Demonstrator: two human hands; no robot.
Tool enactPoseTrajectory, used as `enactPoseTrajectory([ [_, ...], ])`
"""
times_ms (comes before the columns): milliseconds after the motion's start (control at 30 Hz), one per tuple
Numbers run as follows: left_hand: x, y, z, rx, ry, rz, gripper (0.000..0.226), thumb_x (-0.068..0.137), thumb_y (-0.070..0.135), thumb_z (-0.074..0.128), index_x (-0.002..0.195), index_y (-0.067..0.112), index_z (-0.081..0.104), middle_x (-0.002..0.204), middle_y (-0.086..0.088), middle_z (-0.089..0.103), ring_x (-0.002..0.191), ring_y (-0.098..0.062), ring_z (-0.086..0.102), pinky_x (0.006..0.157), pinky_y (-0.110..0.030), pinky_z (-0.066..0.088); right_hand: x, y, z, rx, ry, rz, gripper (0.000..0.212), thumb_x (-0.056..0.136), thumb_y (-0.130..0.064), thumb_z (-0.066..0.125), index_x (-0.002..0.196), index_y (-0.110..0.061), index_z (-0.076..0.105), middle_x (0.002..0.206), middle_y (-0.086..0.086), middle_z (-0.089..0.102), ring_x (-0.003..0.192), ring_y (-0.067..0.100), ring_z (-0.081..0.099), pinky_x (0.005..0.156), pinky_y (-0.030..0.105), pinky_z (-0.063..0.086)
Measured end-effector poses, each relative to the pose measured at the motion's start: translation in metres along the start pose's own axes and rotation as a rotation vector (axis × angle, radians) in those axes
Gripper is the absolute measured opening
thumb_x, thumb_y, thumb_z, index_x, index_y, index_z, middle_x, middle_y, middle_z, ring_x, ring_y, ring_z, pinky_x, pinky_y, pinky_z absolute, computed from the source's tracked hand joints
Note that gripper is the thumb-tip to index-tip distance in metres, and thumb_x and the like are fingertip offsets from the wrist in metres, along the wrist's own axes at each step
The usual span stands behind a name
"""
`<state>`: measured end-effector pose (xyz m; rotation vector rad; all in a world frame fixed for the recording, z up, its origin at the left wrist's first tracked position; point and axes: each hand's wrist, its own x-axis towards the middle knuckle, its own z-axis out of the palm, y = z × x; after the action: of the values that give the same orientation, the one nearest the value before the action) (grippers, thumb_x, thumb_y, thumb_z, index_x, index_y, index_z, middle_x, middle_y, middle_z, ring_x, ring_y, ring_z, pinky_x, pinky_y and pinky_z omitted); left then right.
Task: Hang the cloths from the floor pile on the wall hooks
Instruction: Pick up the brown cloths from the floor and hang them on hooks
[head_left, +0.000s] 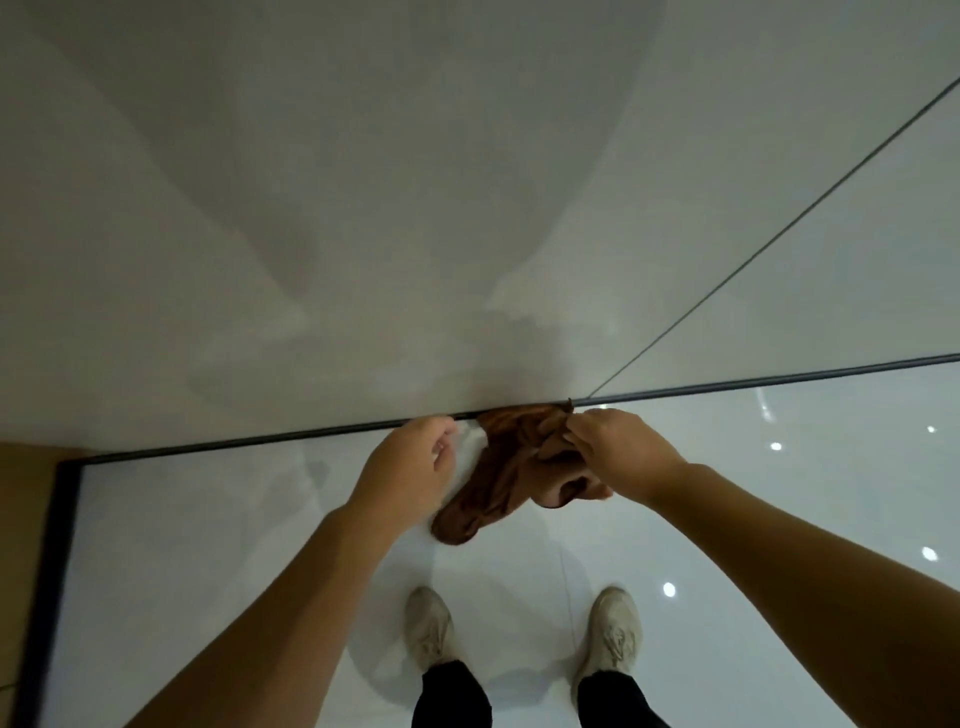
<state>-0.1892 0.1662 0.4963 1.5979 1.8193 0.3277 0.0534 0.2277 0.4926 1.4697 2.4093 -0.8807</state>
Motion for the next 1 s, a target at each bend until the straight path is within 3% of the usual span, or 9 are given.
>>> enactPoseTrajectory([
  [167, -0.050, 0.084, -0.068, -0.045, 0.011, 0.071, 0.022, 0.092, 0.019, 0.053, 0.112, 0.015, 0.062, 0.100, 0.001, 0.062, 0.092, -0.015, 0.060, 0.084, -0.032, 0.050, -0.075, -0.042, -0.118, -0.192, 0.077, -0.076, 0.017, 0.096, -0.022, 0.043, 0.095, -0.014, 0.058, 0.091, 0.001, 0.060, 0.084, 0.019, 0.058, 0.075, 0.030, 0.050],
  [367, -0.081, 0.175, -0.131, -0.045, -0.013, 0.228, 0.022, 0.093, 0.022, 0.050, 0.113, 0.016, 0.059, 0.104, 0.001, 0.060, 0.095, -0.012, 0.057, 0.087, -0.029, 0.050, -0.158, -0.083, -0.237, -0.306, 0.269, -0.195, 0.026, 0.101, -0.026, 0.037, 0.090, -0.012, 0.056, 0.084, -0.002, 0.052, 0.076, 0.015, 0.050, 0.068, 0.023, 0.039],
  [433, -0.086, 0.206, -0.154, -0.052, 0.027, 0.302, 0.023, 0.094, 0.022, 0.050, 0.115, 0.017, 0.058, 0.105, 0.005, 0.057, 0.097, -0.009, 0.055, 0.089, -0.027, 0.048, -0.180, -0.095, -0.264, -0.322, 0.328, -0.223, 0.028, 0.101, -0.028, 0.036, 0.090, -0.011, 0.056, 0.085, 0.001, 0.055, 0.077, 0.016, 0.052, 0.069, 0.025, 0.041],
  [567, -0.089, 0.261, -0.192, -0.008, 0.131, 0.417, 0.034, 0.094, 0.027, 0.051, 0.128, 0.025, 0.051, 0.119, 0.012, 0.053, 0.107, -0.003, 0.050, 0.093, -0.024, 0.045, -0.212, -0.119, -0.301, -0.354, 0.441, -0.274, 0.027, 0.101, -0.028, 0.037, 0.095, -0.011, 0.057, 0.084, -0.003, 0.048, 0.076, 0.014, 0.045, 0.068, 0.023, 0.032],
  [700, -0.093, 0.302, -0.215, -0.031, 0.058, 0.505, 0.039, 0.092, 0.031, 0.052, 0.131, 0.031, 0.048, 0.125, 0.015, 0.052, 0.114, -0.003, 0.048, 0.097, -0.027, 0.044, -0.236, -0.138, -0.325, -0.339, 0.556, -0.330, 0.026, 0.100, -0.027, 0.040, 0.106, -0.013, 0.061, 0.094, 0.005, 0.060, 0.085, 0.021, 0.055, 0.069, 0.024, 0.033],
  [833, -0.095, 0.319, -0.229, -0.057, -0.112, 0.550, 0.014, 0.092, 0.028, 0.047, 0.097, 0.030, 0.060, 0.101, 0.006, 0.063, 0.096, -0.013, 0.061, 0.086, -0.039, 0.054, -0.251, -0.147, -0.338, -0.369, 0.615, -0.341, 0.027, 0.100, -0.028, 0.040, 0.104, -0.013, 0.061, 0.095, 0.004, 0.061, 0.088, 0.021, 0.057, 0.068, 0.025, 0.037],
  [1000, -0.098, 0.332, -0.256, -0.108, 0.081, 0.596, 0.017, 0.097, 0.024, 0.045, 0.089, 0.024, 0.060, 0.081, 0.005, 0.062, 0.075, -0.009, 0.059, 0.069, -0.027, 0.047, -0.260, -0.130, -0.354, -0.379, 0.672, -0.180, 0.028, 0.098, -0.035, 0.041, 0.098, -0.014, 0.061, 0.095, 0.004, 0.065, 0.089, 0.025, 0.059, 0.072, 0.034, 0.044],
])
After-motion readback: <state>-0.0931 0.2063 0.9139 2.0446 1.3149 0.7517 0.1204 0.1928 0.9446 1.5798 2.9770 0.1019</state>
